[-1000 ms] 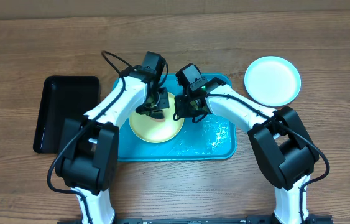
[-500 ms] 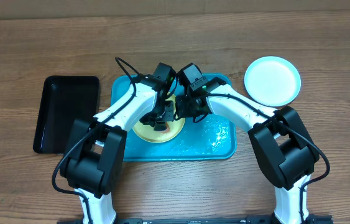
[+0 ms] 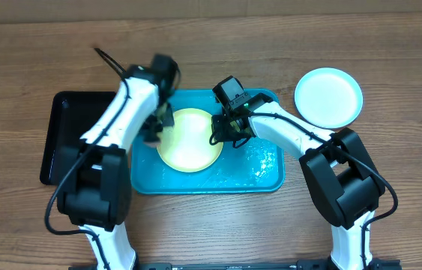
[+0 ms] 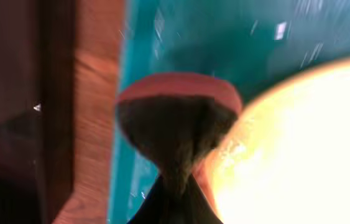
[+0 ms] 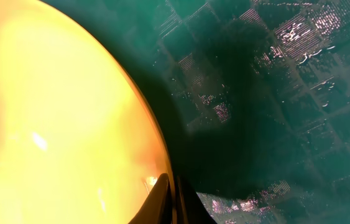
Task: Clean dirty plates on tray and stack at the side
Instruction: 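Carry the sponge to the black tray and release it with the left gripper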
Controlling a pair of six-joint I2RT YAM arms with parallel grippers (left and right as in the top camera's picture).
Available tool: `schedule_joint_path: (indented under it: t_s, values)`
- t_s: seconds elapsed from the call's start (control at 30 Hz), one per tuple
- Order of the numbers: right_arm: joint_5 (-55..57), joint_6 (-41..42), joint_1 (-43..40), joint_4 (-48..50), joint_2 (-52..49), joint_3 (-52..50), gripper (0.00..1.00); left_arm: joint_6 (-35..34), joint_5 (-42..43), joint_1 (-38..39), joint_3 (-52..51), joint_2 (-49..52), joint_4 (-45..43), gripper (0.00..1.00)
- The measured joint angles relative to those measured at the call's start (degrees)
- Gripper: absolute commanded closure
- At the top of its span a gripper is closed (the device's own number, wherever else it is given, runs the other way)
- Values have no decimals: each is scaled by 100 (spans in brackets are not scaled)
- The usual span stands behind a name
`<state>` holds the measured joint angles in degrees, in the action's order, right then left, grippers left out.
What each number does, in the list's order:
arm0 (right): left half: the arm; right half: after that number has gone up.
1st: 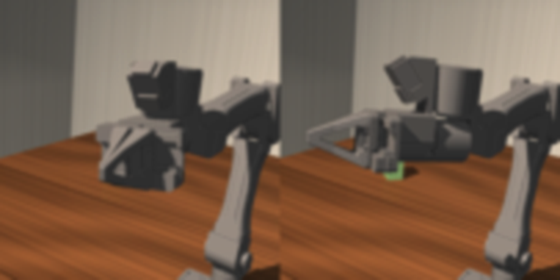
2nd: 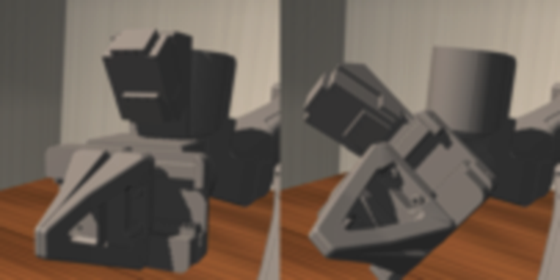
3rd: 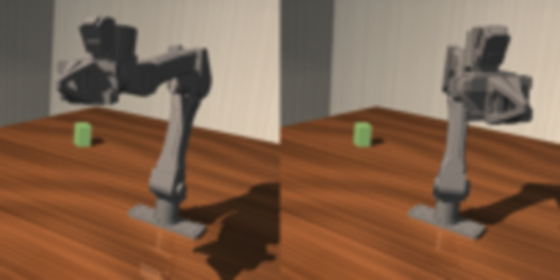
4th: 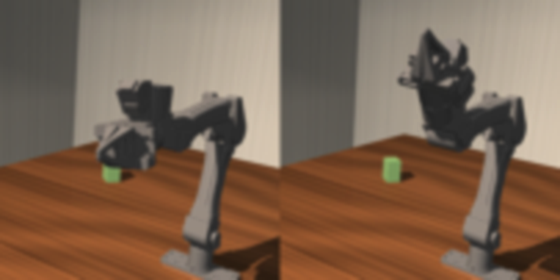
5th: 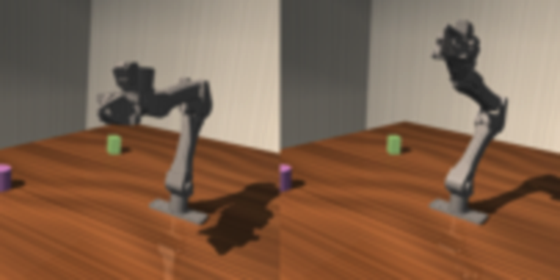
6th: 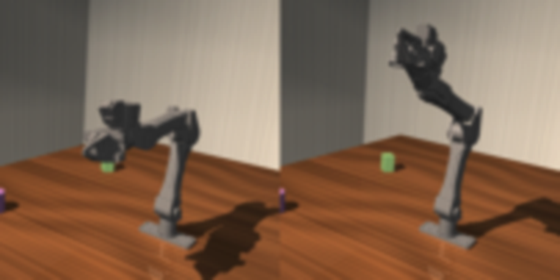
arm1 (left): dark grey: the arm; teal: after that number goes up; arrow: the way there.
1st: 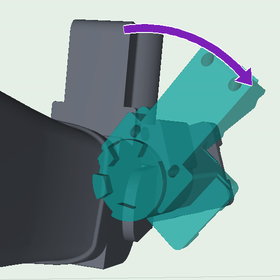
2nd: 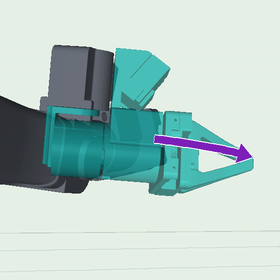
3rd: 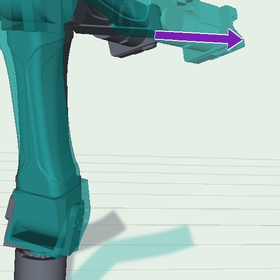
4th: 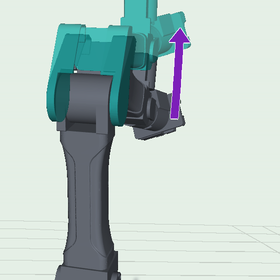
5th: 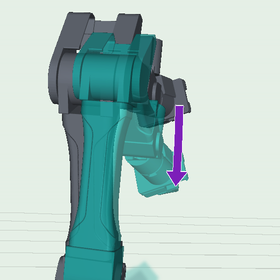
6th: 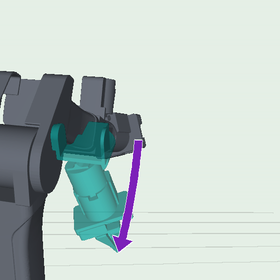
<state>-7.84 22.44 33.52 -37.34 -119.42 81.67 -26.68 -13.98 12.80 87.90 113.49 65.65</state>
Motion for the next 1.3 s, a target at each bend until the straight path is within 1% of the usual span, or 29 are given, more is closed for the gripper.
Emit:
schedule_joint_path:
  t_s: [0.2, 0.3, 0.37, 0.67, 0.73, 0.83, 0.93, 1.0, 1.07, 1.1, 1.13, 1.17, 1.2, 1.3]
  values:
    - [-2, 0, 0, -4, 0, 0, 96, -2, 398, -474, 920, 0, 343, 96]
    - [-2, 0, 0, 0, 0, 0, 96, 0, 603, -752, 1215, 0, 457, 96]
    - [-4, 0, 0, -2, 0, 0, 96, 0, 693, -1067, 1298, 0, 468, 96]
    - [-4, 0, 0, 17, 0, 0, 96, 0, 734, -2627, 1298, 0, 472, 96]
    - [-4, 2, 0, 24, 0, 0, 96, 0, 734, -2796, 1281, 0, 415, 96]
    - [2, 2, 0, 33, 0, 0, 96, 0, 754, -3080, 942, -2, -116, 96]
    - [17, 0, -2, 46, 0, -4, 96, 35, 870, -3156, 372, 0, -649, 96]
    - [22, 2, 0, 48, 0, -4, 96, 83, 990, -3154, 24, 2, -901, 94]
    - [24, 2, 0, 50, 0, -4, 96, 136, 1130, -3154, -271, 7, -1123, 85]
    - [22, 0, 0, 50, 0, -4, 96, 151, 1191, -3154, -374, 9, -1176, 65]
    - [22, 0, 0, 52, 0, -4, 96, 170, 1233, -3154, -446, 9, -1187, 49]
    - [22, -2, 0, 52, 0, -4, 96, 181, 1261, -3154, -487, 9, -1191, 40]
    - [24, 0, 0, 55, 0, -4, 96, 188, 1294, -3154, -501, 9, -1193, 35]
    - [24, 0, 0, 55, 0, -4, 96, 192, 1340, -3154, -494, 9, -1191, 31]
